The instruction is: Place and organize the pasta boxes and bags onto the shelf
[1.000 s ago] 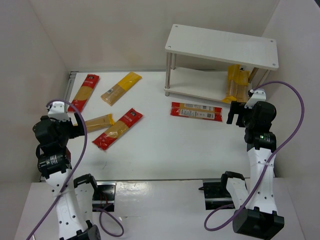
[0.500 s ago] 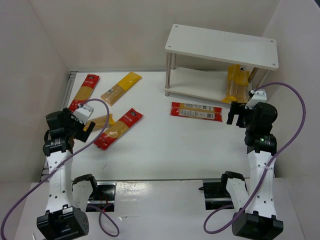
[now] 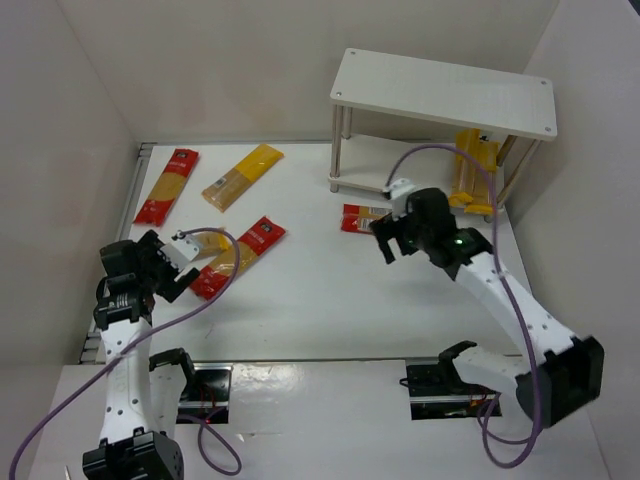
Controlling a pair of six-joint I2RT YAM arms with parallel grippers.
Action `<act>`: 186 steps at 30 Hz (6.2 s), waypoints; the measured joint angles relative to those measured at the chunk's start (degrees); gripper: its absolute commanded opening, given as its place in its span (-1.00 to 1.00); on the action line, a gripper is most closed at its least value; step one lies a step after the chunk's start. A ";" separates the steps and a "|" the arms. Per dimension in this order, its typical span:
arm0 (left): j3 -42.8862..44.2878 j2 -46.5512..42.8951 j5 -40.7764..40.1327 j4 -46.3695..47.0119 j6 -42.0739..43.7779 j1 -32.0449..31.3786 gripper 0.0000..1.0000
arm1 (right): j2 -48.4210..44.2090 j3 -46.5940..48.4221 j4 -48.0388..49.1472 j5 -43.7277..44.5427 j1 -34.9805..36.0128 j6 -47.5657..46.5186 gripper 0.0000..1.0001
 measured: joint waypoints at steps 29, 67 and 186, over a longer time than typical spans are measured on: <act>13.03 41.03 6.62 4.13 30.60 13.05 0.85 | -1.86 1.79 0.02 -0.81 2.75 -10.14 1.00; 25.97 59.63 0.79 5.70 32.54 5.16 -1.00 | -2.16 0.37 -1.36 -16.79 -15.82 -10.19 1.00; 85.31 83.89 -17.94 -2.82 -63.69 -59.25 -1.00 | -17.64 -1.97 -0.07 -25.62 -34.47 -9.68 1.00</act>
